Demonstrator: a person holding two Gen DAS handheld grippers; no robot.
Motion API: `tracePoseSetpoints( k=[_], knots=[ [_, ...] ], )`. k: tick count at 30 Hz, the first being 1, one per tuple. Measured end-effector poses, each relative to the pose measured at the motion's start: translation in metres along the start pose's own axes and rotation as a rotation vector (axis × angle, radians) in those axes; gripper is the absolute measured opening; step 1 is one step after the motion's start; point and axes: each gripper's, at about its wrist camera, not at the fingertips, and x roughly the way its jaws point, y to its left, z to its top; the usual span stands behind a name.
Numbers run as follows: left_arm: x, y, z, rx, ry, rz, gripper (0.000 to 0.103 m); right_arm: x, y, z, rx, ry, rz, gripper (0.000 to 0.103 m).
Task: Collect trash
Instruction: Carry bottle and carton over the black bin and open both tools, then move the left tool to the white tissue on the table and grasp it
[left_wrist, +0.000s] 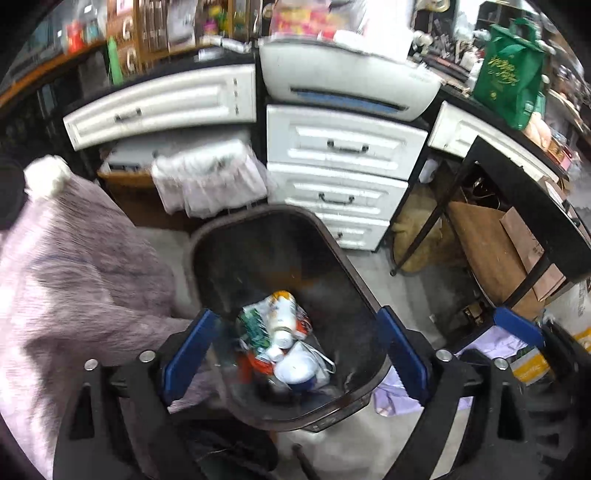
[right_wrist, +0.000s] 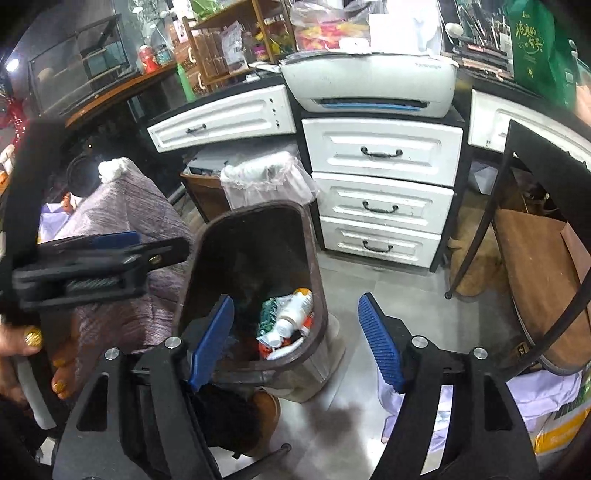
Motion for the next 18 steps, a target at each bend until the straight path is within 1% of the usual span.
tracePoseSetpoints(
  k=[2, 4, 7, 9, 11, 15, 18],
  knots=[
    [-0.021, 0.004, -0.005, 0.019, -0.052, 0.017, 0.091, -0.005, 0.003, 0.002, -0.001, -0.016, 0.009, 0.073],
    [-0.042, 0.009, -0.011, 0.017, -0.099, 0.024, 0.094, -0.01, 0.005, 0.004, 0.005, -0.039, 0.02, 0.074],
    [-0.067, 0.017, -0.016, 0.0, -0.158, 0.015, 0.097, -0.013, 0.01, 0.007, 0.012, -0.046, 0.039, 0.077],
    [-0.087, 0.022, -0.021, -0.006, -0.19, 0.007, 0.097, -0.014, 0.015, 0.009, 0.021, -0.047, 0.057, 0.08],
    [-0.099, 0.026, -0.023, -0.011, -0.195, 0.002, 0.097, -0.016, 0.023, 0.011, 0.016, -0.048, 0.078, 0.08],
    [-0.122, 0.035, -0.032, -0.023, -0.209, -0.011, 0.097, -0.02, 0.044, 0.015, -0.038, -0.053, 0.111, 0.08],
    [-0.136, 0.05, -0.038, -0.054, -0.21, -0.036, 0.097, -0.023, 0.059, 0.018, -0.073, -0.056, 0.14, 0.081]
  ],
)
